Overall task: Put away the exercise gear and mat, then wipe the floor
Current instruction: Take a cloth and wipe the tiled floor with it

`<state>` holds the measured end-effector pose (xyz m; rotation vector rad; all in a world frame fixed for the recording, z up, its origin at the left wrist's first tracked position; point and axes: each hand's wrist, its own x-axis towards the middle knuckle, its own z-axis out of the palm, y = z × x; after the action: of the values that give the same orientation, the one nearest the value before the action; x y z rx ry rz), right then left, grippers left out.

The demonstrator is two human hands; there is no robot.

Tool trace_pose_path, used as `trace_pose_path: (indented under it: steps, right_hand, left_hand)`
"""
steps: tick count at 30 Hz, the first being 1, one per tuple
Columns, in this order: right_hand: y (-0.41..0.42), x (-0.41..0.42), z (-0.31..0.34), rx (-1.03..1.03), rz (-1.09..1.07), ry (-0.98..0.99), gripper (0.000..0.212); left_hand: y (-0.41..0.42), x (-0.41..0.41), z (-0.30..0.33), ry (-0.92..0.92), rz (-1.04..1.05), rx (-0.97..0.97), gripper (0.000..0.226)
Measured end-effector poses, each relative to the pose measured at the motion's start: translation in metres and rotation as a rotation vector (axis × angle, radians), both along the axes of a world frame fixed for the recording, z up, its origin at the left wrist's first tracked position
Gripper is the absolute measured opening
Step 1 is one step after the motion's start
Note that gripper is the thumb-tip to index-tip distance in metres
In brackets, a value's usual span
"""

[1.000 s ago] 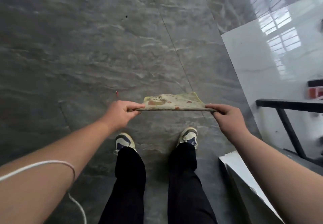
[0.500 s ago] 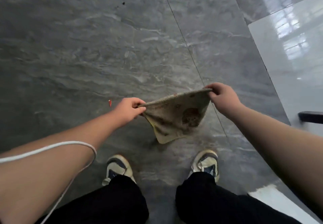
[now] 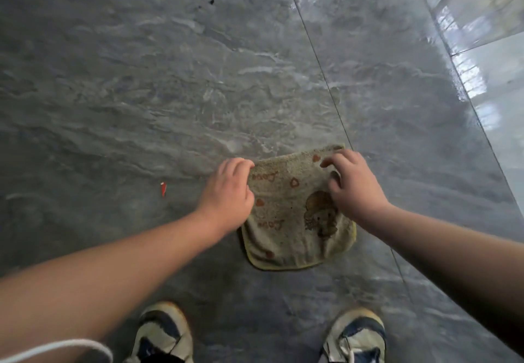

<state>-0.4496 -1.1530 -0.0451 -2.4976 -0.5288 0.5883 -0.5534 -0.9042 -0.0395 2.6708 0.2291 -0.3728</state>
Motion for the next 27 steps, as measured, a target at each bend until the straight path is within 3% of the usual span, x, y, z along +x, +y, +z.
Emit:
trace_pose_path:
  steps: [4,7,17,23,27]
  right_hand:
    - [-0.004,-0.043,-0.018,-0.142,0.180,-0.061,0.058]
    - [-0.004,-0.054,-0.030,-0.264,0.347,-0.126,0.073]
    - [0.020,-0.059,-0.058,-0.393,0.246,-0.176,0.075]
    - [0.008,-0.077,-0.053,-0.419,0.382,-0.220,0.075]
    - [0.021,-0.094,-0.056,-0.466,0.318,-0.194,0.075]
  left_hand:
    - [-0.055,-0.015,-0.017,0.013,-0.135,0.094,0.070]
    - [-0.083,-0.022,-0.033,0.031,-0.116,0.149,0.077]
    - [-0.084,-0.036,-0.073,0.088,0.008,0.195,0.078]
    - [-0.088,-0.058,-0.071,0.096,0.036,0.163,0.077]
    - [-0.087,-0.069,-0.075,0.104,0.056,0.152,0.076]
